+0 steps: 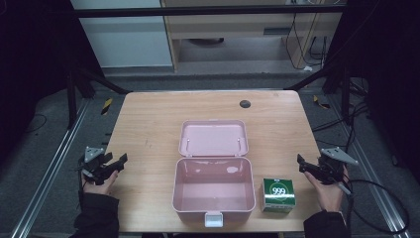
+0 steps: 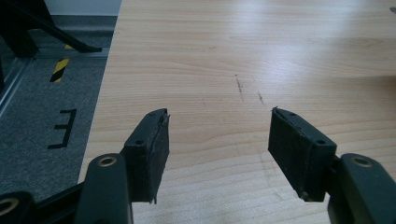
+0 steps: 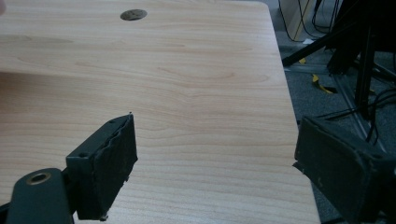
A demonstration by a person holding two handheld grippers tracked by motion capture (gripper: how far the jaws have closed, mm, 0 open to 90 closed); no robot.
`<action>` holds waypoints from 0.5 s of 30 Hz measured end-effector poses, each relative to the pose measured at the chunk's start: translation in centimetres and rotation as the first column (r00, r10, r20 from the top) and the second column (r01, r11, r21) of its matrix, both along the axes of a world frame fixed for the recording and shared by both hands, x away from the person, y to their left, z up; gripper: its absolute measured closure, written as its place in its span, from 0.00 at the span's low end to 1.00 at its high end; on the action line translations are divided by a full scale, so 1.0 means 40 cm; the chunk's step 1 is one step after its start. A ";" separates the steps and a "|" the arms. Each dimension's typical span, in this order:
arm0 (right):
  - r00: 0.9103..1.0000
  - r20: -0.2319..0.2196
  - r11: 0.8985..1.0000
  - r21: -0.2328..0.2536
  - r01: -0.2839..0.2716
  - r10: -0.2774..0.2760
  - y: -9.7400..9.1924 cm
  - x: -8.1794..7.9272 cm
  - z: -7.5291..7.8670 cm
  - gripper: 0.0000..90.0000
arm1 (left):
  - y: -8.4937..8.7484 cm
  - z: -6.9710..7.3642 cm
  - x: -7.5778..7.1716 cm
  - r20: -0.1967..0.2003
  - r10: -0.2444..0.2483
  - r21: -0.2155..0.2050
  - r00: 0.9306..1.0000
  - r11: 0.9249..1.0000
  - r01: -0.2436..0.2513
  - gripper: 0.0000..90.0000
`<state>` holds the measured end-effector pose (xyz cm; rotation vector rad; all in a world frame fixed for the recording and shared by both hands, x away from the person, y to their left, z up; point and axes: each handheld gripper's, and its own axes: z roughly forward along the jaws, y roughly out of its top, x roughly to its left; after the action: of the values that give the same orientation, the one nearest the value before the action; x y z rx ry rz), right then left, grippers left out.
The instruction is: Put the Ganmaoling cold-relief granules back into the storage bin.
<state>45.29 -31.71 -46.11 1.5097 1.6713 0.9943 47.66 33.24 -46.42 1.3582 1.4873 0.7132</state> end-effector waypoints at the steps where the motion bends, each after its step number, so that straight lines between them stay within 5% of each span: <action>1: 1.000 0.000 1.000 0.000 0.000 0.000 0.000 0.000 0.000 0.14 | 0.000 0.000 0.000 0.000 0.000 0.000 1.000 1.000 0.000 0.42; 15: 0.996 0.034 0.996 -0.047 -0.075 0.077 0.017 -0.014 0.066 0.12 | -0.009 0.002 -0.007 -0.008 -0.048 0.014 0.999 0.999 0.048 0.41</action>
<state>44.71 -31.03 -43.45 1.4002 1.7258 1.0098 47.38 32.86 -46.34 1.4036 1.4534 0.6900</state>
